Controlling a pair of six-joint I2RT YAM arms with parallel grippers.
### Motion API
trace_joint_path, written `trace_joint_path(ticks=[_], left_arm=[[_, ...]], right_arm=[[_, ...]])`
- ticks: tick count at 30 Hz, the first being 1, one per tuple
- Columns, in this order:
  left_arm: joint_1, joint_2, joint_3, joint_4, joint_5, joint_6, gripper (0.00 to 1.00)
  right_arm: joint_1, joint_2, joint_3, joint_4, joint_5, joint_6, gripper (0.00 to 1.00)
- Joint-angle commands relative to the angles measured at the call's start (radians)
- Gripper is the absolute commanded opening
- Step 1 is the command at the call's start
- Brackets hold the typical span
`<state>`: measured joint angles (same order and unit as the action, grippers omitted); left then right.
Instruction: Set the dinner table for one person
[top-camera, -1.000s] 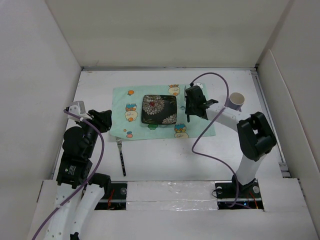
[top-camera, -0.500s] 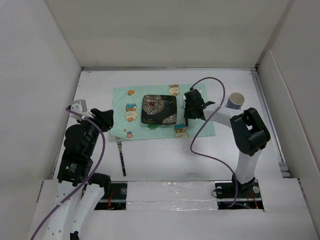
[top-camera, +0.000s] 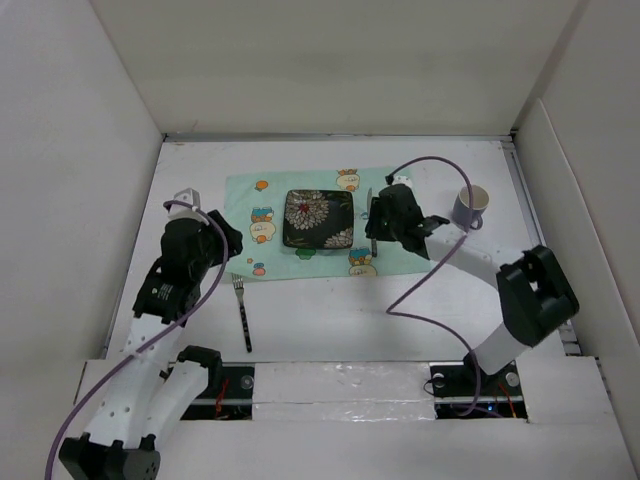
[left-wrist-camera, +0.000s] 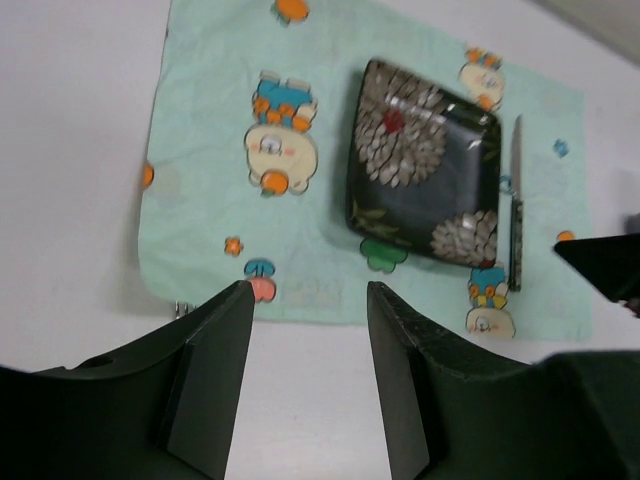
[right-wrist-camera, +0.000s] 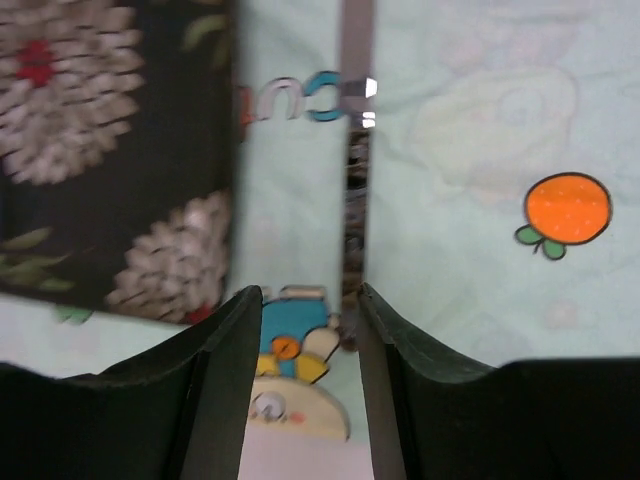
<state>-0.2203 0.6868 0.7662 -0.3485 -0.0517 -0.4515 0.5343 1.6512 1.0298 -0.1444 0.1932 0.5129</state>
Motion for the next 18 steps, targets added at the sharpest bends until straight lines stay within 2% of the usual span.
trace_joint_path(ticks=[1,4,7,9,14,18], left_arm=[[-0.002,0.028,0.074,-0.142,-0.008,-0.093,0.46],[-0.002,0.042,0.116,-0.257,0.021,-0.121,0.46],[-0.002,0.074,0.133,-0.363,0.047,-0.164,0.47],[-0.002,0.120,0.127,-0.450,0.105,-0.176,0.47],[-0.114,0.242,0.056,-0.537,0.130,-0.245,0.47],[-0.114,0.365,0.078,-0.578,0.072,-0.251,0.47]], right_arm=[[0.079,-0.160,-0.074,0.107,0.035,-0.037,0.44],[0.124,-0.269,-0.163,0.135,0.019,-0.039,0.21],[0.159,-0.350,-0.206,0.169,-0.012,-0.047,0.12],[0.170,-0.419,-0.235,0.163,-0.018,-0.063,0.13],[0.161,-0.571,-0.290,0.180,-0.040,-0.063,0.34],[0.127,-0.680,-0.324,0.166,-0.074,-0.063,0.37]])
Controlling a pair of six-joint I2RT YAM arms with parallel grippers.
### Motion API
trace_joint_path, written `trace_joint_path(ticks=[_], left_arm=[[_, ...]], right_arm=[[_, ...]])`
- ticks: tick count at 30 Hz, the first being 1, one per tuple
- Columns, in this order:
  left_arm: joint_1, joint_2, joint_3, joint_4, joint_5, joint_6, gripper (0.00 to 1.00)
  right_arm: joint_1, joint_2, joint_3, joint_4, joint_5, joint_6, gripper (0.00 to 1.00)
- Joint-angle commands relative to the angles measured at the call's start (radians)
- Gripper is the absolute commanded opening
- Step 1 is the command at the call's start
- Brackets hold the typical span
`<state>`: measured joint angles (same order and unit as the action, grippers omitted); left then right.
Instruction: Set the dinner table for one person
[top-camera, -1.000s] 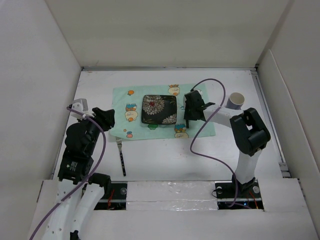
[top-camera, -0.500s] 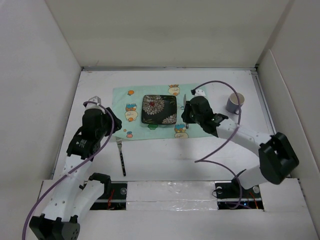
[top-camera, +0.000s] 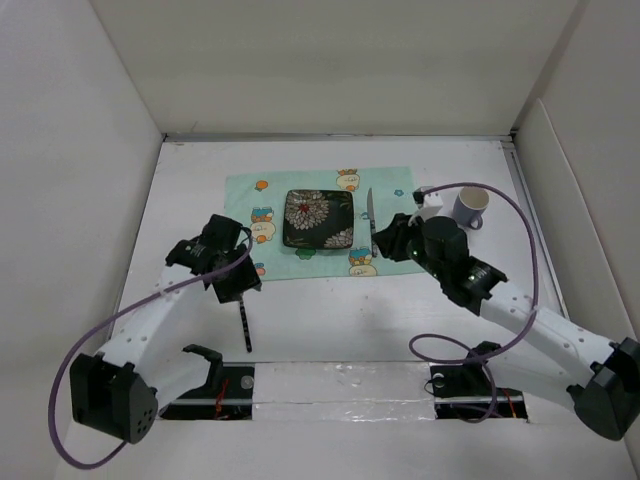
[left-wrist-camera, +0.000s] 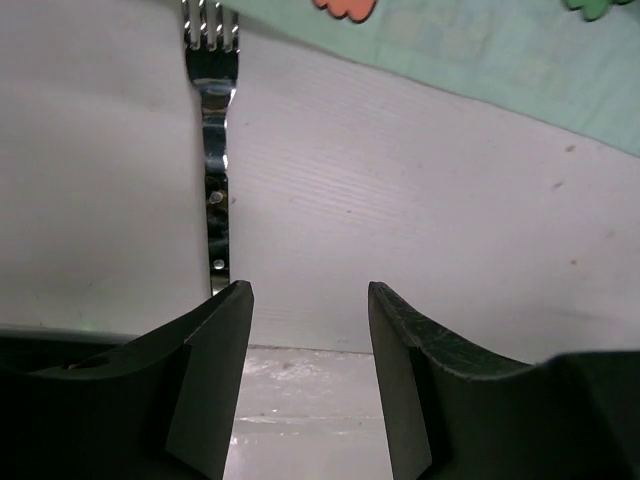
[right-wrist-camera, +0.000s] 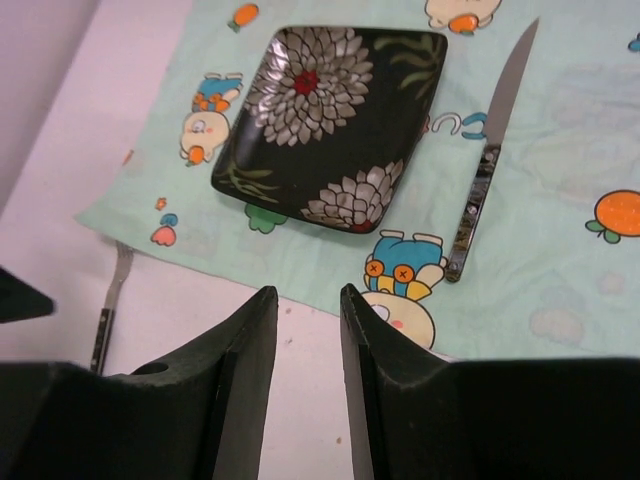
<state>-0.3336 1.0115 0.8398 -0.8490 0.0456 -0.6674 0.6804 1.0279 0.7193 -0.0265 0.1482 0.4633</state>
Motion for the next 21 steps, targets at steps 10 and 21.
trace_joint_path(ticks=[10,21], left_arm=[[-0.001,0.228,-0.065,-0.007,-0.149,-0.129,0.43],[-0.010,0.484,0.004,0.028,-0.233,-0.078,0.43]], right_arm=[[-0.076,-0.157,-0.037,0.033,-0.084,-0.029,0.39],[-0.076,-0.186,-0.034,0.003,-0.073,-0.034,0.40]])
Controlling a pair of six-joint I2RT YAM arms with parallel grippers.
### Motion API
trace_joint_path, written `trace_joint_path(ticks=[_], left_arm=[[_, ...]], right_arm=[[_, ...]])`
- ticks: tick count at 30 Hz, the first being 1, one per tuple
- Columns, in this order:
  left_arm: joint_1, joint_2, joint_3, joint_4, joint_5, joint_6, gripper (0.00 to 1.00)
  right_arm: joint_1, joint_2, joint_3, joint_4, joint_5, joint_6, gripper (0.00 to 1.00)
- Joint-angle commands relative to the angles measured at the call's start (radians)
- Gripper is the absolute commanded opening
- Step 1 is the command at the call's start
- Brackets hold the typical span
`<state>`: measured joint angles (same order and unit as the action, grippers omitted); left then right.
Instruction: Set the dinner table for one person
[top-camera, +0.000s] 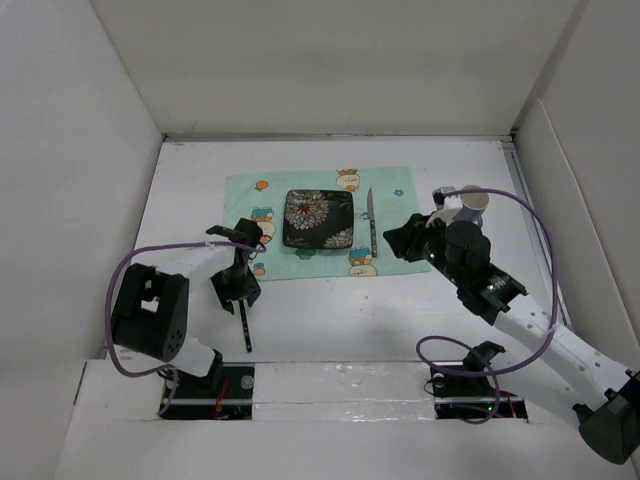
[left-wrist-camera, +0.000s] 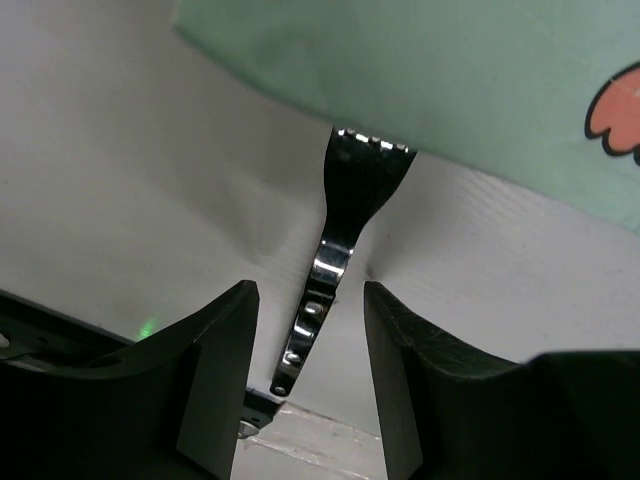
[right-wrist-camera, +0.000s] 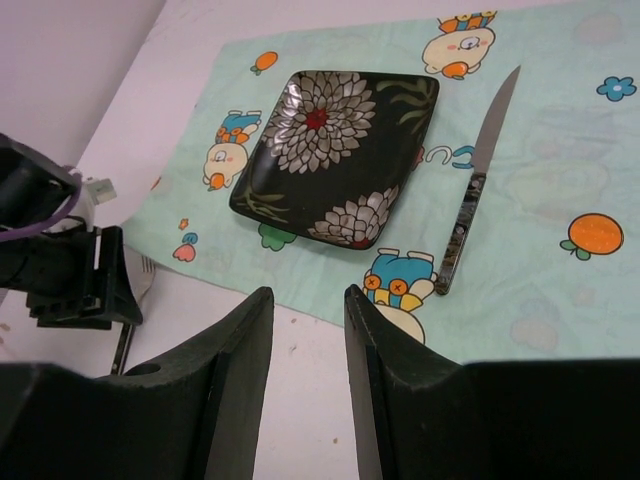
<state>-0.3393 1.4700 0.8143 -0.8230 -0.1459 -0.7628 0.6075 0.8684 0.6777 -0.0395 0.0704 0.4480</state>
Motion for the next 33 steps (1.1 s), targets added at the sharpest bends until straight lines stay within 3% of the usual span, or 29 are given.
trace_joint_path(ticks=[1,10,16,17,18,25,31,33], left_arm=[[-0.024,0.048,0.036,0.008,-0.055,0.016,0.43],[-0.116,0.112,0.036,0.065,-0.090,0.005,0.38],[-0.196,0.112,0.016,0.093,-0.018,-0.021,0.14],[-0.196,0.101,0.007,0.097,-0.011,-0.027,0.04],[-0.196,0.093,0.002,0.102,-0.004,-0.032,0.00],[-0.265,-0.007,-0.053,0.108,0.101,-0.095,0.00],[-0.542,-0.095,0.089,0.026,0.140,-0.281,0.00],[-0.543,-0.099,0.140,0.016,0.140,-0.288,0.00]], right_arm=[[-0.014,-0.028,0.005,0.016,-0.004,-0.019,0.40],[-0.058,-0.028,0.010,0.015,-0.046,-0.020,0.41],[-0.090,-0.017,0.013,0.018,-0.063,-0.020,0.41],[-0.091,-0.019,0.011,0.018,-0.063,-0.020,0.41],[-0.103,-0.017,0.011,0.016,-0.095,-0.020,0.41],[-0.133,-0.022,0.013,0.030,-0.156,-0.015,0.41],[-0.133,0.003,0.014,0.059,-0.188,-0.011,0.42],[-0.133,0.006,0.014,0.056,-0.189,-0.011,0.41]])
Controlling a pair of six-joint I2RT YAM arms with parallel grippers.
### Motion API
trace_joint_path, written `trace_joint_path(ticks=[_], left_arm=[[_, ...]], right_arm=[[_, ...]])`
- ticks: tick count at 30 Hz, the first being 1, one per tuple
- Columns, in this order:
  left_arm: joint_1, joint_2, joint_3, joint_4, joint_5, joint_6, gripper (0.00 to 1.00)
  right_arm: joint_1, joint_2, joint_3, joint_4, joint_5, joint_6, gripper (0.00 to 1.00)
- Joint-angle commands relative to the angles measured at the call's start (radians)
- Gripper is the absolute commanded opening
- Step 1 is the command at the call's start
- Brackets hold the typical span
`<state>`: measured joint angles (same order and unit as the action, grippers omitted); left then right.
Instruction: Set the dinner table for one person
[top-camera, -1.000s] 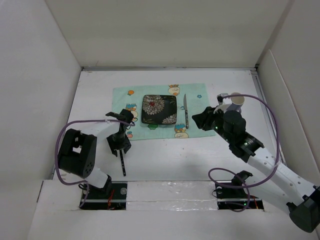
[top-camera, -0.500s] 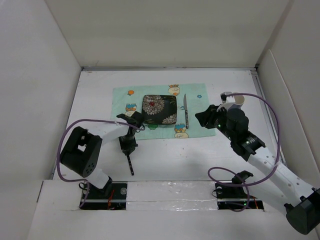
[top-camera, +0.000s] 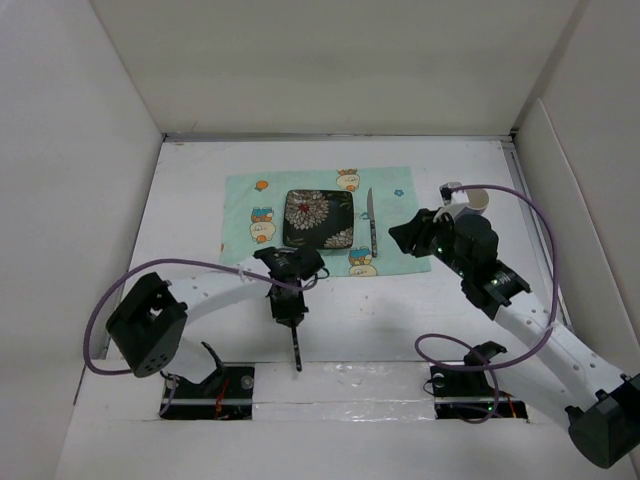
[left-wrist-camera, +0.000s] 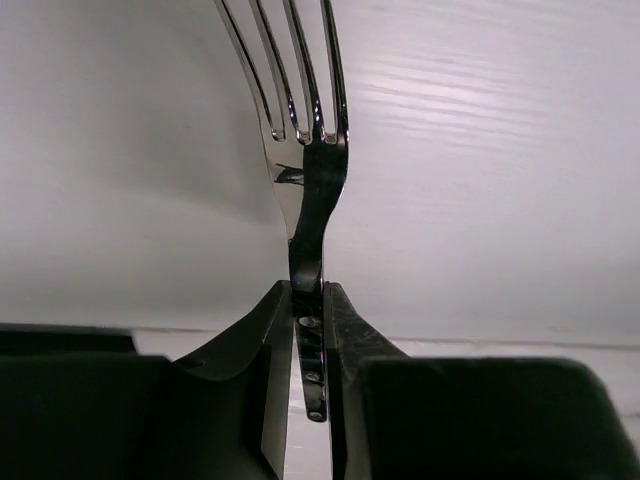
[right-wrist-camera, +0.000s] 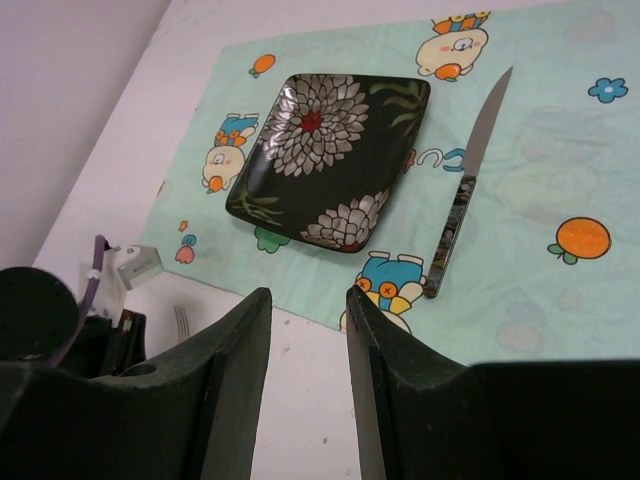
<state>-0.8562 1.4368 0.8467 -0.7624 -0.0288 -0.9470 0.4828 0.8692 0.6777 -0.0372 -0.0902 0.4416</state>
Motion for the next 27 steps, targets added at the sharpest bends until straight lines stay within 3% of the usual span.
trace_joint_path(ticks=[1,8,10,14,19,27], left_arm=[[-0.026,-0.076,0.127,-0.055,-0.005,-0.105,0.00],[0.109,-0.119,0.207,0.069,-0.169,0.072,0.00],[0.173,-0.090,0.235,0.099,-0.226,0.167,0.00],[0.252,0.070,0.441,0.052,-0.374,0.385,0.00],[0.339,0.237,0.587,0.063,-0.362,0.560,0.00],[0.427,0.477,0.721,0.078,-0.356,0.643,0.00]], right_arm=[[-0.009,0.007,0.014,0.054,-0.029,-0.004,0.42],[-0.009,0.007,-0.004,0.059,-0.040,-0.004,0.42],[-0.009,0.004,-0.004,0.056,-0.042,-0.007,0.42],[0.000,0.002,-0.009,0.059,-0.040,-0.004,0.42],[0.000,0.002,-0.015,0.060,-0.036,-0.004,0.42],[0.013,0.004,-0.026,0.077,-0.023,0.000,0.42]])
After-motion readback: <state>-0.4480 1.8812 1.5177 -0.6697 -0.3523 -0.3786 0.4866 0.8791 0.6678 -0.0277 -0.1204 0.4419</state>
